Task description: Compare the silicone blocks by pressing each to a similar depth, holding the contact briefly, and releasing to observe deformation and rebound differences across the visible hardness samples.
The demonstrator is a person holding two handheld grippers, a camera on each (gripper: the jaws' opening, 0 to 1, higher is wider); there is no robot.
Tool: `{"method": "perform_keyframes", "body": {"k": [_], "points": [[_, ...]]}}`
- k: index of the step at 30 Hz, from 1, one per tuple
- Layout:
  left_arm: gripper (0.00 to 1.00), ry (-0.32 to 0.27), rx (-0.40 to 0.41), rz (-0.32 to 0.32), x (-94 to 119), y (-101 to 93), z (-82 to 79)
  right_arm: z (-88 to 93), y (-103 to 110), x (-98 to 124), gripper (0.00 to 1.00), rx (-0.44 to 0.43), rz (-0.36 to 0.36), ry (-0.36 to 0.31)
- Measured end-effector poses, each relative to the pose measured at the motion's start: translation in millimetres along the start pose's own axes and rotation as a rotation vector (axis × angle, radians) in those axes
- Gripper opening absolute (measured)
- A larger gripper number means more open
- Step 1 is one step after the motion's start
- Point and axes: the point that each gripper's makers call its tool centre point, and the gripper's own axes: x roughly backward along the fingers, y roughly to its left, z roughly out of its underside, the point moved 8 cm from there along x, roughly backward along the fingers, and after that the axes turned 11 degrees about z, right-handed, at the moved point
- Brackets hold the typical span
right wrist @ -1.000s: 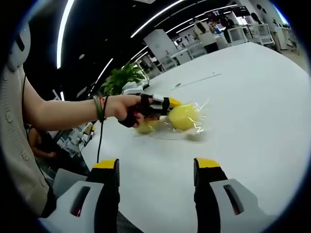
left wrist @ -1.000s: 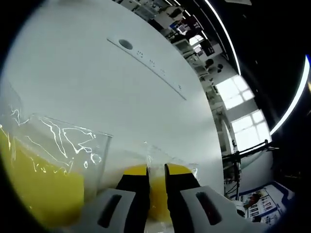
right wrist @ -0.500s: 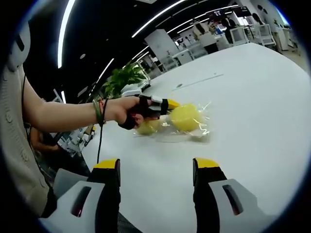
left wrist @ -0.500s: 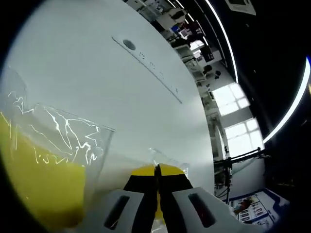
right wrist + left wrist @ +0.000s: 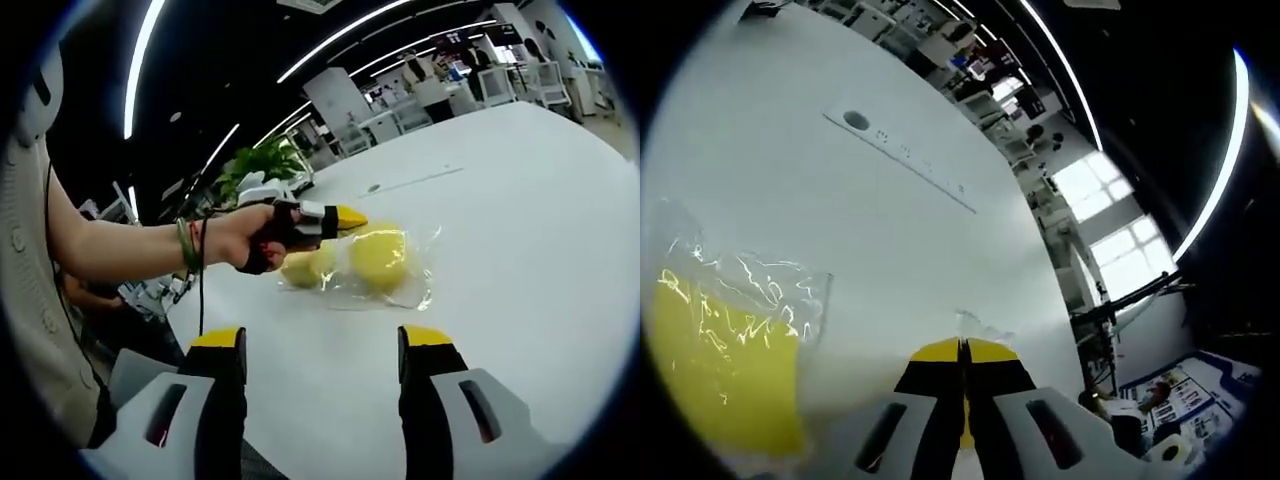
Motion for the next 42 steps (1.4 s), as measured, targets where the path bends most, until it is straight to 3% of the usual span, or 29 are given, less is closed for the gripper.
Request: {"method": "perform_keyframes", "body": {"k": [5, 26, 35, 42], "points": [[0.00, -0.002, -0.001, 0.019, 7.1, -5.8, 0.5, -7.2, 3.7, 7.2, 0.59, 0.018, 0.007, -0.032], [0.00, 0.040, -0.199, 0.098, 40.7, -58.0, 0.3, -11.7, 32.5, 32.2, 0.61, 0.194, 0.017, -0.061], [0.00, 0.060, -0.293, 0.109, 74.9, -70.7, -1.5, -18.3, 44.2, 32.4, 0.61, 0.285, -0.013, -0.046], [0.00, 0.064, -0.364, 0.105, 106.3, -74.5, -7.6, -36.3, 52.3, 27.3, 0.61, 0.397, -0.058, -0.019]]}}
